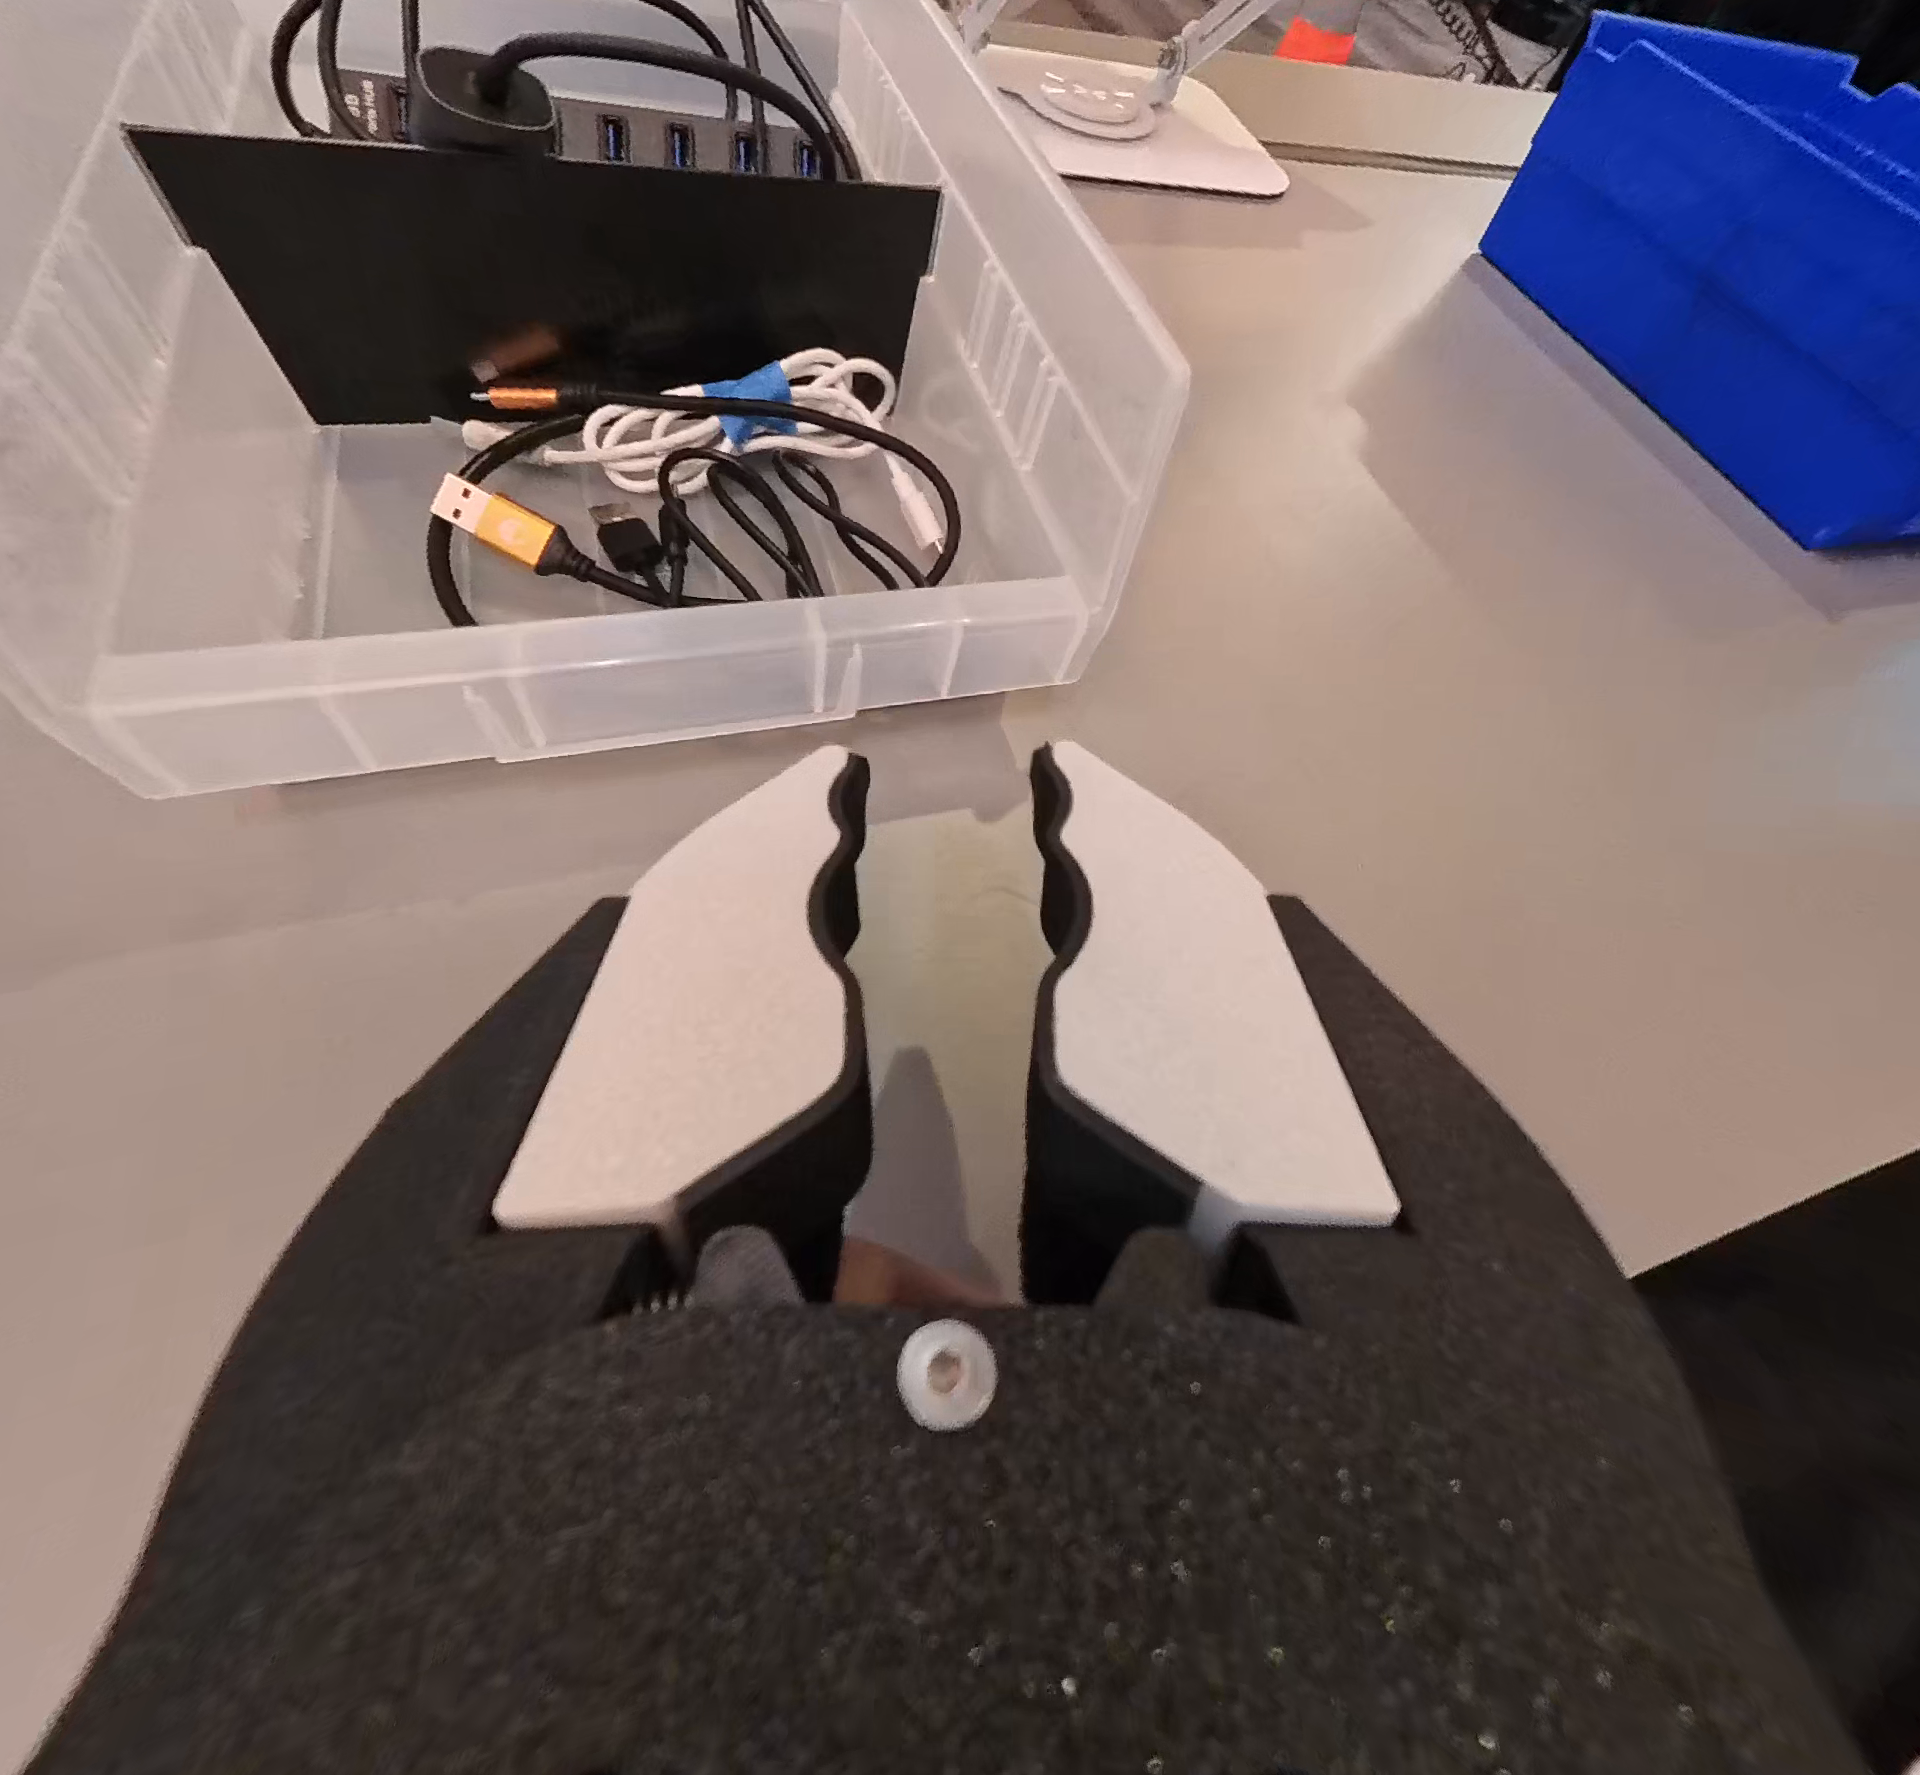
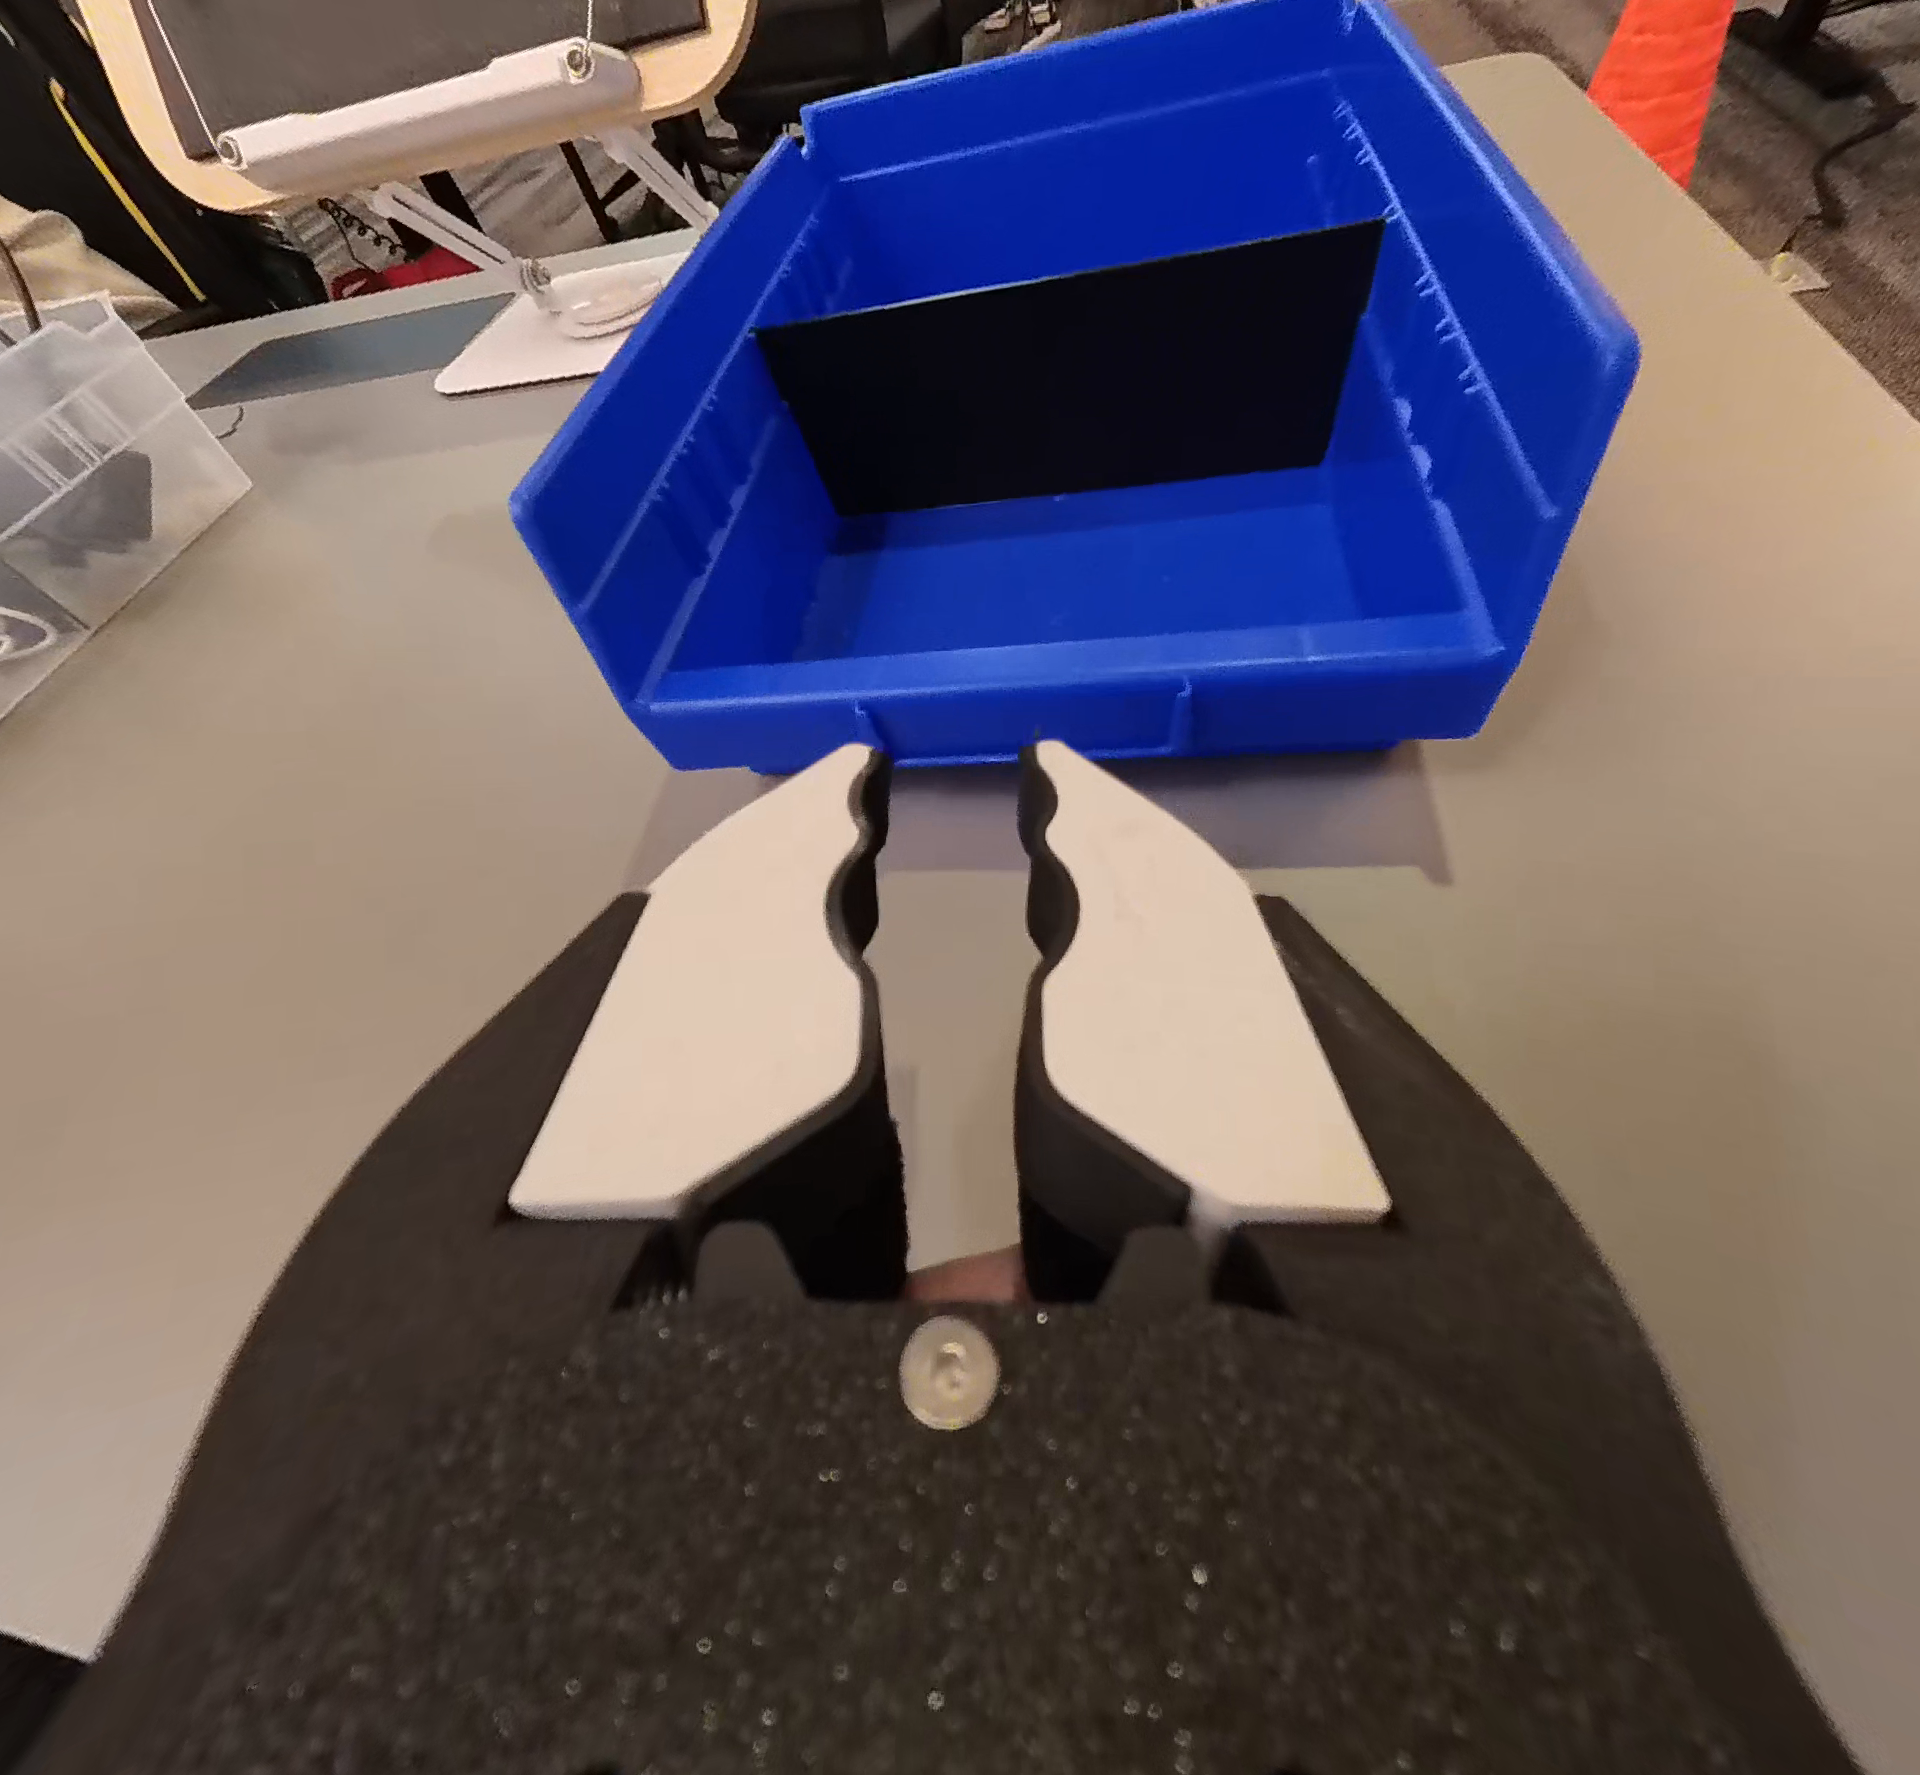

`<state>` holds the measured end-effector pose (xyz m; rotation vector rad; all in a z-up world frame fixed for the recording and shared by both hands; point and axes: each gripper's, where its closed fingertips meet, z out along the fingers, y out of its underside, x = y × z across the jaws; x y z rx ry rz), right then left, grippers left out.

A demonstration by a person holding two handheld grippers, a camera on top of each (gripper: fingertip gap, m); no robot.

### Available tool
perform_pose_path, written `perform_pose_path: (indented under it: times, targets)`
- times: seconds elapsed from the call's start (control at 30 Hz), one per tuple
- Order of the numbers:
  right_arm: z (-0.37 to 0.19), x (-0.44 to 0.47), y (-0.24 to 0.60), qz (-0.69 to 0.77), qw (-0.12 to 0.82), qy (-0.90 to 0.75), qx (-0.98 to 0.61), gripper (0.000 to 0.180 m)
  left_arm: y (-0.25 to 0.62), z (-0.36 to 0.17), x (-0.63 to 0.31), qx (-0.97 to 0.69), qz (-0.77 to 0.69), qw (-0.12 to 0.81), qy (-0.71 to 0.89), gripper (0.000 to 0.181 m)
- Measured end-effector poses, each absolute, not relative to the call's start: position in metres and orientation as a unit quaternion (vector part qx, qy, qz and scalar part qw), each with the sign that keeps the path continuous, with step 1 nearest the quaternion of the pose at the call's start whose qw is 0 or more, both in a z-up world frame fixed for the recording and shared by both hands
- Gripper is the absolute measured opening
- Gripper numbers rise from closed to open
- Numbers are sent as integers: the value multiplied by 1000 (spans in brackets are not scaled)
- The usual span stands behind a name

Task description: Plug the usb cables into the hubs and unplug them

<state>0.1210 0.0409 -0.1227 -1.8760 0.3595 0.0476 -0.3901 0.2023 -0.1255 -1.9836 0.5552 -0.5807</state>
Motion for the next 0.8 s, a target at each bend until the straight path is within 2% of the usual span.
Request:
perform_pose_path:
  times: [0.8]
  targets:
    - [-116,94,41,13,585,119,-802,21,195,-132,-393,-821,-207,475,241,29]
